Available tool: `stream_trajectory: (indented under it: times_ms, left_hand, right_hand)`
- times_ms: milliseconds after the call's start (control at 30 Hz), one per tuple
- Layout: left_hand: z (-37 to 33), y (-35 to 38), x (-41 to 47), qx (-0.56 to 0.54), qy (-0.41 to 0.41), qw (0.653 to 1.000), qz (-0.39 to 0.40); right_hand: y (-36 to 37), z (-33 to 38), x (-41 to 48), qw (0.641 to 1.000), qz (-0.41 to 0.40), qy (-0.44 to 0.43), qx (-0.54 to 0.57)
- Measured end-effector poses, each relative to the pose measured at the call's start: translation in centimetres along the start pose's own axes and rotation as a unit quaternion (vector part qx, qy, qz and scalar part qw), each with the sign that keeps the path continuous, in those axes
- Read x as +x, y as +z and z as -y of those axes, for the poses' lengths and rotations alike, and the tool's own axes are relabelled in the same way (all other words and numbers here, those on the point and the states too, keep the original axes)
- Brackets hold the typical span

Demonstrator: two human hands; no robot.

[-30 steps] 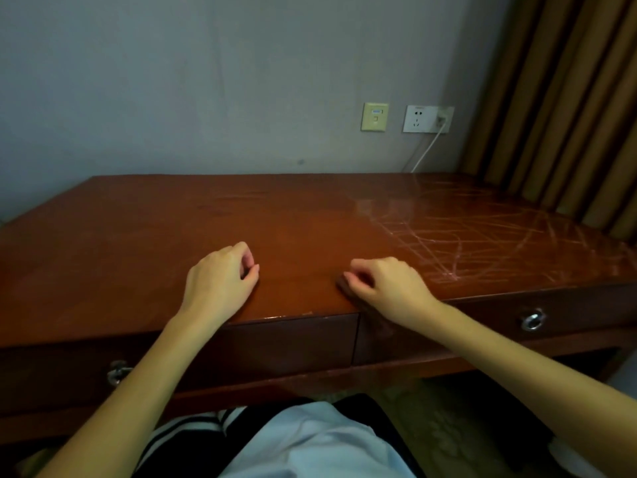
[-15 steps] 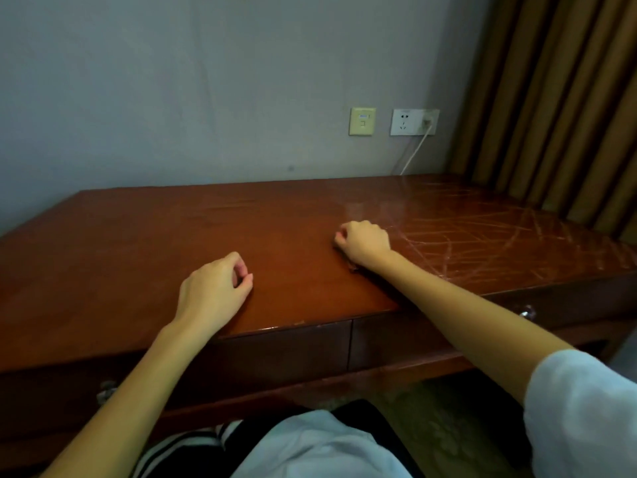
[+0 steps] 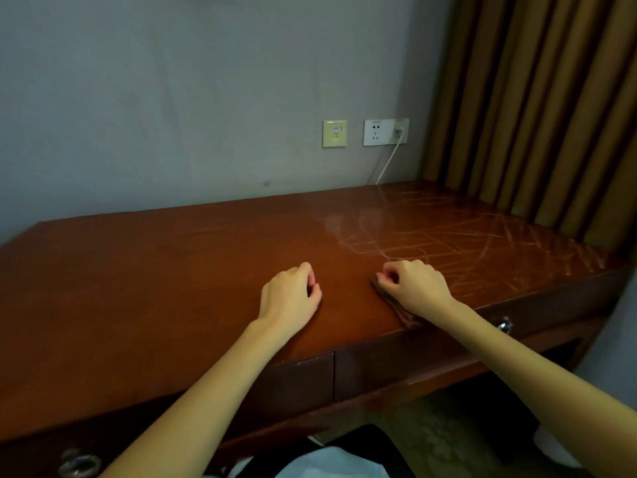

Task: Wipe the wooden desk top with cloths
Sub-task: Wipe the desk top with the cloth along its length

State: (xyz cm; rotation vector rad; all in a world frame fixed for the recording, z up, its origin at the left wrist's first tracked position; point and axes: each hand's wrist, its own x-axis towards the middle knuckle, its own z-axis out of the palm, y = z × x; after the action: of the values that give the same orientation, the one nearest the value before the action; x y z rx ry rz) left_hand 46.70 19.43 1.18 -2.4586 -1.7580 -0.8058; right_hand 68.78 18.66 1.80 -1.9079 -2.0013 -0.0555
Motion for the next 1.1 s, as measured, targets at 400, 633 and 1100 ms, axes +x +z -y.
stream_trajectory:
  times_ms: [400, 633, 1100]
  left_hand:
    - [3.9, 0.7, 6.7, 0.030, -0.004, 0.999, 0.037]
    - [5.6, 1.5, 8.3, 0.009, 0.009, 1.000, 0.027]
    - [6.3, 1.9, 9.1, 0.008, 0.044, 0.999, 0.007]
  right_hand:
    - [2.9, 7.8, 4.3, 0.993, 0.038, -0.110, 0.024]
    - [0.8, 1.8, 4.4, 0.996, 0.056, -0.059, -0.034]
    - [3.8, 7.7, 9.3, 0.994, 0.048, -0.095, 0.000]
